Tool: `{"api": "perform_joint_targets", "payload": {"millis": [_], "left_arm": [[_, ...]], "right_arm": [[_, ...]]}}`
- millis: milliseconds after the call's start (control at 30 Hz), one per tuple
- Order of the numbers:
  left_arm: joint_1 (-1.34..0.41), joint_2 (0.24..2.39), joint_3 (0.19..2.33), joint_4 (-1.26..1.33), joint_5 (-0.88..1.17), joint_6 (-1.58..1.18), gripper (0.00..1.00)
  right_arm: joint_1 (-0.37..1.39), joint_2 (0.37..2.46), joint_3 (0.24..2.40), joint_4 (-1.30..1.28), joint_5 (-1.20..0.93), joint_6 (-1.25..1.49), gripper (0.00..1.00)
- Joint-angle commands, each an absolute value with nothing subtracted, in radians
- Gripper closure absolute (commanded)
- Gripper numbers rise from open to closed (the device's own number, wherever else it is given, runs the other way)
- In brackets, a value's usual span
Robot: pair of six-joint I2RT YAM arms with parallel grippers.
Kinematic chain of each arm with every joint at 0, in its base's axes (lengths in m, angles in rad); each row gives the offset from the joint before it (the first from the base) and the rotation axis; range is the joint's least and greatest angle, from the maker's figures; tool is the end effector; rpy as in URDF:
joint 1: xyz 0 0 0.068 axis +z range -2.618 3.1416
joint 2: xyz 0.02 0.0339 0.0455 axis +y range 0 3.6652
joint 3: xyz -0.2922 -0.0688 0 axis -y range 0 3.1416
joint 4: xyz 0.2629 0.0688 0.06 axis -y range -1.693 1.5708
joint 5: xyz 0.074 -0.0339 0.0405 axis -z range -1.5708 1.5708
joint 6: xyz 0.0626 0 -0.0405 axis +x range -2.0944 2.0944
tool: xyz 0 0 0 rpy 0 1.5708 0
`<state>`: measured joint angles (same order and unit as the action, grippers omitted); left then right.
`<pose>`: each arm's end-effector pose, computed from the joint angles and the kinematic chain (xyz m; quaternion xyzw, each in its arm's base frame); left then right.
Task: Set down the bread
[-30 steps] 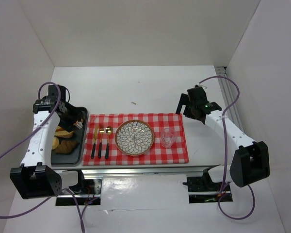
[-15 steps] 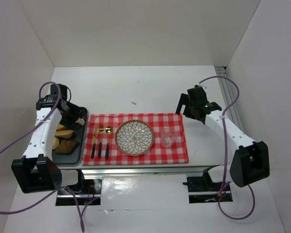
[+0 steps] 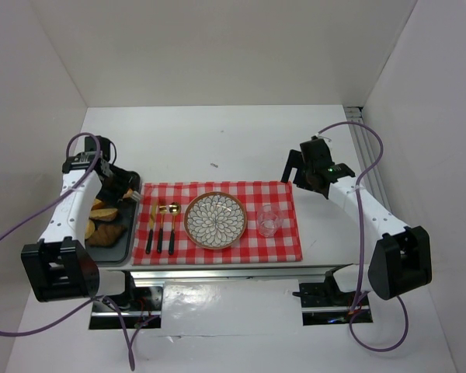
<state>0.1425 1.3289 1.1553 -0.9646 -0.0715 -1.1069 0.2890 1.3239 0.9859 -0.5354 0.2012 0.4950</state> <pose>0.2731 0.0437 0.2870 -0.5771 0.7872 -0.0685 0.2062 0.2944 0.0745 0.2625 0.1303 0.9266 0.0426 0.3502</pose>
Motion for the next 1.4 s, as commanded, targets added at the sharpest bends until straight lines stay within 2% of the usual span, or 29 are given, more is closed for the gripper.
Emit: {"api": "perform_joint_targets", "payload": {"millis": [0, 267, 333, 367, 667, 800, 900, 1000, 1100, 1233, 1367], "left_arm": [[0.152, 1.324, 1.149, -0.934, -0.066, -1.121, 0.31], [0.152, 1.341, 1.140, -0.925, -0.066, -1.131, 0.33], [0.152, 1.351, 1.140, -0.925, -0.066, -1.131, 0.39], [0.152, 1.351, 1.140, -0.925, -0.057, -1.131, 0.46], [0.152, 1.229, 1.229, -1.003, -0.095, -1.072, 0.74], [0.152, 1.158, 1.293, -1.028, -0.066, -0.919, 0.82], [0.121, 1.111, 1.293, -0.967, 0.061, -0.735, 0.82], [0.040, 1.088, 1.282, -0.945, 0.200, -0.592, 0.82], [-0.098, 1.117, 1.269, -0.974, 0.254, -0.505, 0.83], [-0.344, 1.126, 1.246, -0.953, 0.223, -0.491, 0.83], [-0.509, 1.166, 1.246, -0.940, 0.144, -0.503, 0.83]], "right_arm": [[0.282, 1.307, 0.985, -0.506, 0.201, 0.477, 0.00], [0.282, 1.316, 0.985, -0.506, 0.192, 0.477, 0.00], [0.282, 1.316, 0.985, -0.506, 0.192, 0.477, 0.00], [0.282, 1.316, 0.985, -0.506, 0.192, 0.477, 0.00], [0.282, 1.316, 0.995, -0.506, 0.192, 0.477, 0.00], [0.282, 1.305, 0.996, -0.515, 0.192, 0.477, 0.00], [0.282, 1.295, 0.996, -0.515, 0.192, 0.486, 0.00], [0.282, 1.295, 0.996, -0.515, 0.192, 0.486, 0.00], [0.282, 1.295, 0.996, -0.515, 0.192, 0.495, 0.00], [0.282, 1.285, 0.996, -0.515, 0.192, 0.505, 0.00], [0.282, 1.285, 1.015, -0.538, 0.192, 0.505, 0.00]]}}
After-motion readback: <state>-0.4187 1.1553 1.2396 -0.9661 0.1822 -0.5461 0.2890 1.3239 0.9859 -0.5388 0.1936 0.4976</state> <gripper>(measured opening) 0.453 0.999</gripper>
